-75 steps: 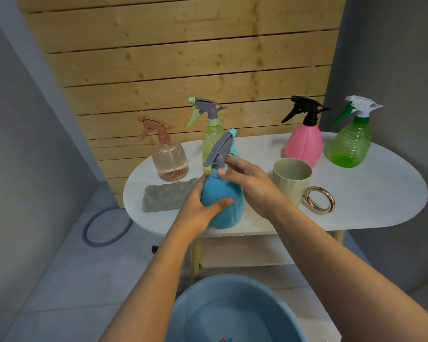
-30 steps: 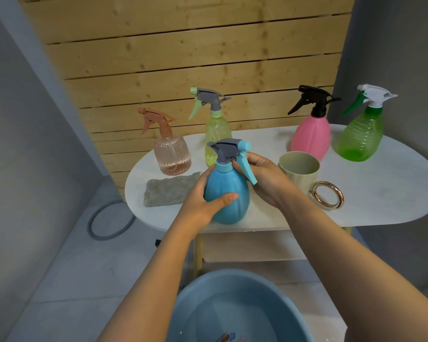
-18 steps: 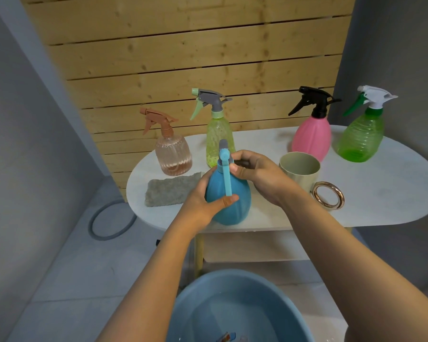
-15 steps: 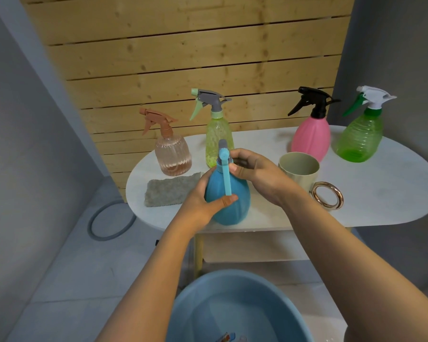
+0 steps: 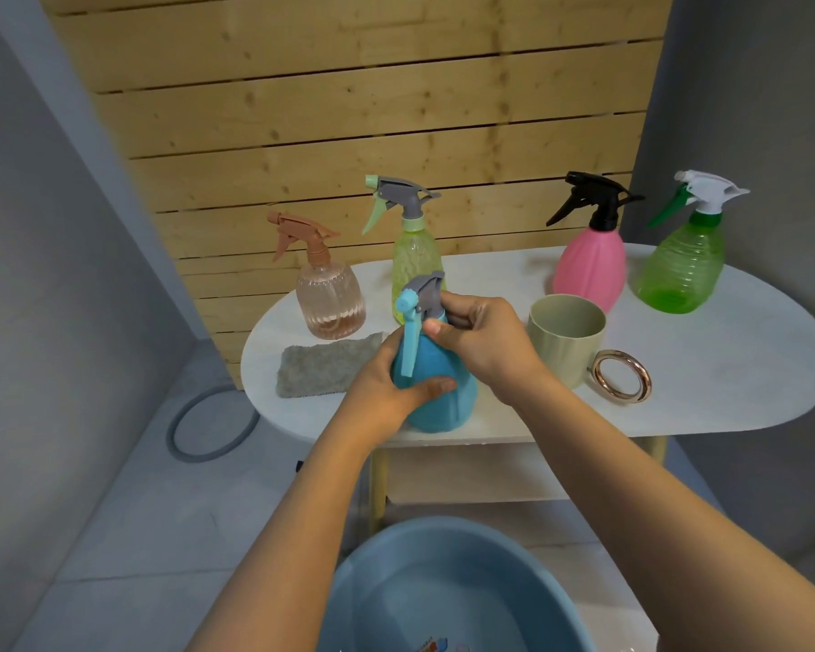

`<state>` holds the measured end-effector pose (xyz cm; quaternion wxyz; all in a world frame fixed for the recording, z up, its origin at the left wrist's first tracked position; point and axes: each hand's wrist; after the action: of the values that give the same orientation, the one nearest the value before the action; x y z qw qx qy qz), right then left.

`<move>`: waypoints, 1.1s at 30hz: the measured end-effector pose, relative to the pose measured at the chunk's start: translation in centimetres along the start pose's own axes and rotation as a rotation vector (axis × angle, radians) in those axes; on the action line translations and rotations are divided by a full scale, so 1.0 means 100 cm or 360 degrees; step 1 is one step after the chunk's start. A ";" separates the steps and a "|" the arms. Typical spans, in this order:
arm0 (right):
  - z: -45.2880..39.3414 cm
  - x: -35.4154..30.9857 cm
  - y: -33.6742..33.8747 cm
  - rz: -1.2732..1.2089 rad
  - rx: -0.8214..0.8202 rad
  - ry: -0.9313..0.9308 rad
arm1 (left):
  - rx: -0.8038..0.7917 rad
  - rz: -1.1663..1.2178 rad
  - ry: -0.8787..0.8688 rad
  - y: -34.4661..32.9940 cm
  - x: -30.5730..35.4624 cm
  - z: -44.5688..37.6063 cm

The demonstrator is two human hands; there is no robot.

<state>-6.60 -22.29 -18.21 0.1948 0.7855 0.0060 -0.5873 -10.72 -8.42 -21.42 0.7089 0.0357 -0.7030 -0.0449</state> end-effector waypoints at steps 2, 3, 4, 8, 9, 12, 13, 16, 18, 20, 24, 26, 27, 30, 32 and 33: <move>0.002 0.000 0.001 0.0056 0.0009 0.0005 | -0.0076 -0.0009 0.0027 0.002 0.000 -0.001; 0.003 0.000 0.003 0.0044 -0.0018 -0.0007 | -0.0114 -0.0056 0.0049 0.002 -0.001 -0.002; 0.003 0.000 0.005 0.0030 -0.0054 -0.0015 | -0.0126 -0.0125 0.0063 0.001 -0.002 -0.003; 0.004 0.003 0.020 0.0120 -0.0198 -0.0113 | 0.0111 -0.0221 0.0095 -0.010 -0.011 -0.004; 0.005 0.003 0.024 0.0148 -0.0253 -0.0218 | 0.0171 -0.0199 0.0110 -0.012 -0.012 -0.004; 0.007 0.008 0.033 0.0122 -0.0396 -0.0491 | 0.0292 -0.0010 0.0085 -0.014 -0.007 -0.006; 0.008 0.009 0.034 0.0108 -0.0372 -0.0519 | 0.0298 0.0045 0.0064 -0.013 -0.004 -0.008; 0.005 0.006 0.038 0.0053 -0.0252 -0.0493 | 0.0286 0.0148 -0.0010 -0.013 0.005 -0.013; 0.000 -0.005 0.044 0.0015 -0.0191 -0.0443 | 0.0305 0.0200 -0.0044 -0.015 0.016 -0.019; -0.009 -0.012 0.056 0.0107 -0.0125 -0.0394 | 0.0271 0.0193 -0.0096 -0.021 0.030 -0.032; -0.035 -0.019 0.082 0.0243 -0.0032 -0.0405 | 0.0163 0.0058 -0.0203 -0.038 0.053 -0.071; -0.049 -0.020 0.095 0.0343 -0.0019 -0.0415 | 0.0173 0.0041 -0.0192 -0.049 0.055 -0.093; -0.056 -0.019 0.101 0.0413 -0.0031 -0.0438 | 0.0174 0.0047 -0.0173 -0.054 0.055 -0.103; -0.073 -0.004 0.115 0.0562 -0.0059 -0.0563 | 0.0130 0.0041 -0.0119 -0.069 0.050 -0.128; -0.081 0.008 0.121 0.0626 -0.0085 -0.0631 | 0.0074 0.0000 -0.0115 -0.076 0.044 -0.141; -0.083 0.014 0.123 0.0660 -0.0115 -0.0653 | 0.0052 -0.0022 -0.0103 -0.079 0.041 -0.146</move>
<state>4.44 -31.37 -13.85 0.3355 0.6275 -0.1732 -0.6810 3.80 -16.89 -18.42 0.6849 0.0505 -0.7258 -0.0394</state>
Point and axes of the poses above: each hand's wrist, its own z-axis away from the middle knuckle, its own y-axis out of the back of the hand, x = y × z, and after that the axes turned 12 degrees about z, right-handed
